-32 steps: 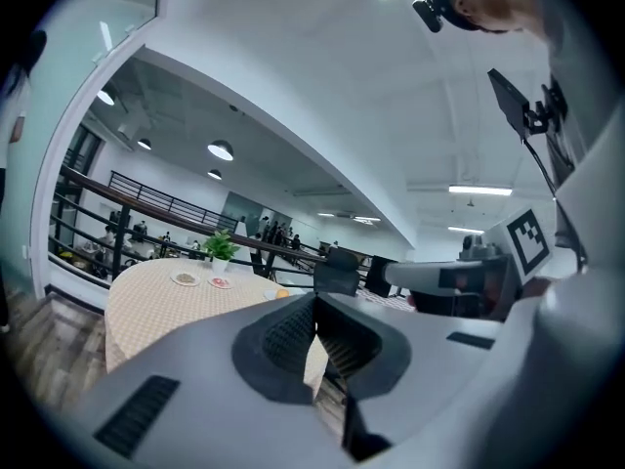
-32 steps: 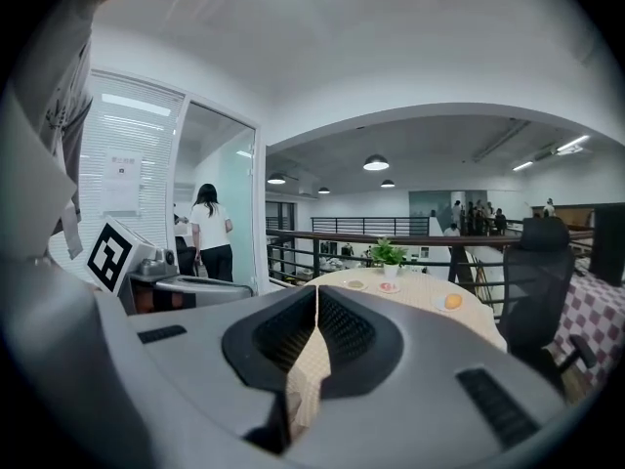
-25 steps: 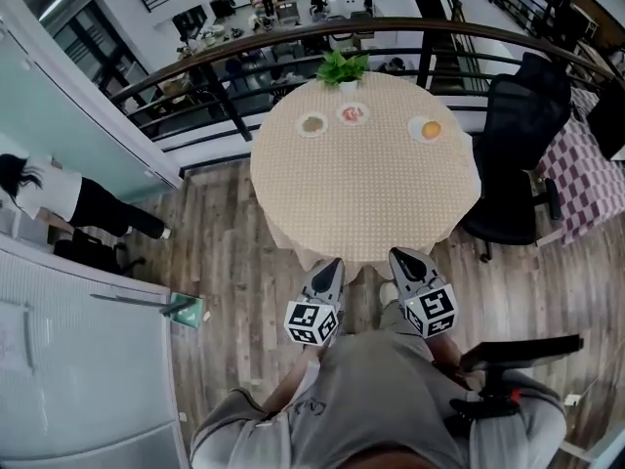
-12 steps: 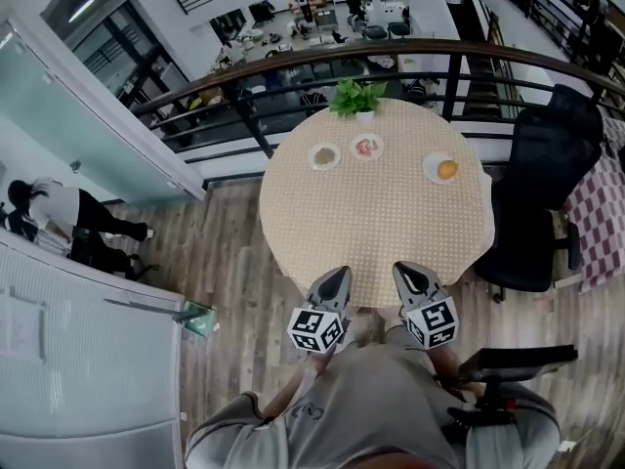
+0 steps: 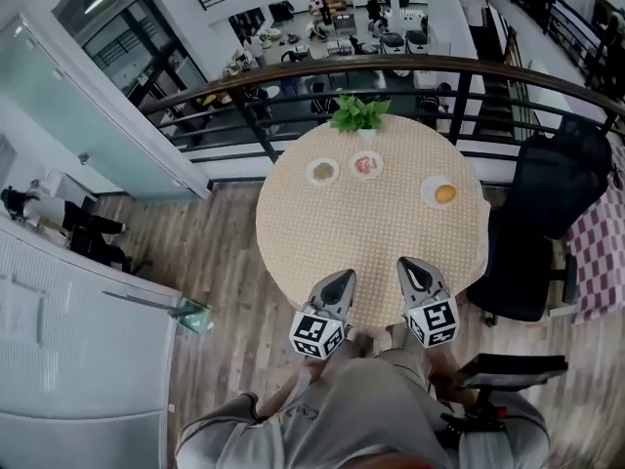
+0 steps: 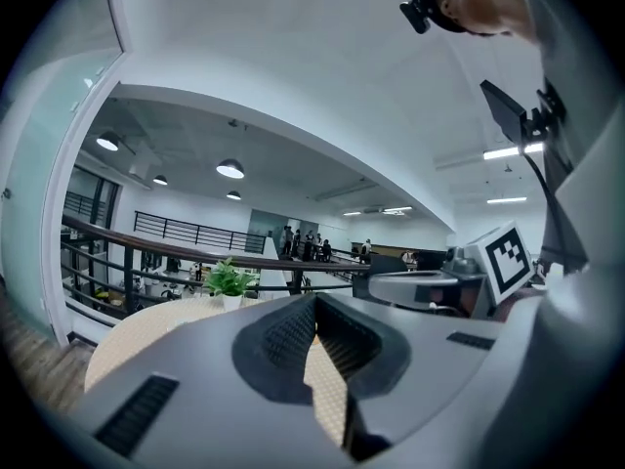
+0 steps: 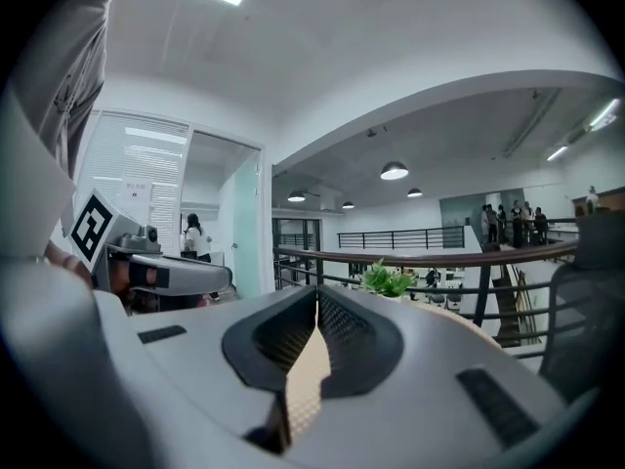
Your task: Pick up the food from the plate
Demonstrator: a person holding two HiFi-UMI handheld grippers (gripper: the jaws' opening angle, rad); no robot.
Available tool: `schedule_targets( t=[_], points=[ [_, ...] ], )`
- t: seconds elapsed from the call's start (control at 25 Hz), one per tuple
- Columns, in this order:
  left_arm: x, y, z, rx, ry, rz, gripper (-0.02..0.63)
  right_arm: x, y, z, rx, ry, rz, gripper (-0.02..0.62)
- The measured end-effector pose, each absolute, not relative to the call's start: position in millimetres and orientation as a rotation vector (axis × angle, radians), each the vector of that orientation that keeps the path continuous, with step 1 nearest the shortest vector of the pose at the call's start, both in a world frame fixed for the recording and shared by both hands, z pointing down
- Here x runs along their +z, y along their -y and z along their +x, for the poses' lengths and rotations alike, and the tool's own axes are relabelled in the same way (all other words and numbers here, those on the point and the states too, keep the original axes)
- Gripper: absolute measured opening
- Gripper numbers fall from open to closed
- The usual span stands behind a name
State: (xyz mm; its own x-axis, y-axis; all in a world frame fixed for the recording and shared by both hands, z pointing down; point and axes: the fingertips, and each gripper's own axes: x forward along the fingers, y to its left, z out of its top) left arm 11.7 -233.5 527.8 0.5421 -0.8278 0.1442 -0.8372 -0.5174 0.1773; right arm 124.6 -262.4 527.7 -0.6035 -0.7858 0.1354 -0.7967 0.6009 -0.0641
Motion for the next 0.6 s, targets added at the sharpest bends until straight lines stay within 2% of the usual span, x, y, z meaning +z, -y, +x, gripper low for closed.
schedule_targets(
  t=[0.44,0.6],
  points=[
    [473,265,17,-0.076,1.362,2.72,0.011,457,275,134,-0.05,2.749,1.492,0.015],
    [459,275,16,-0.158,1.317,2.772,0.011,456,280,146,-0.041,2.683,1.596,0.014]
  ],
)
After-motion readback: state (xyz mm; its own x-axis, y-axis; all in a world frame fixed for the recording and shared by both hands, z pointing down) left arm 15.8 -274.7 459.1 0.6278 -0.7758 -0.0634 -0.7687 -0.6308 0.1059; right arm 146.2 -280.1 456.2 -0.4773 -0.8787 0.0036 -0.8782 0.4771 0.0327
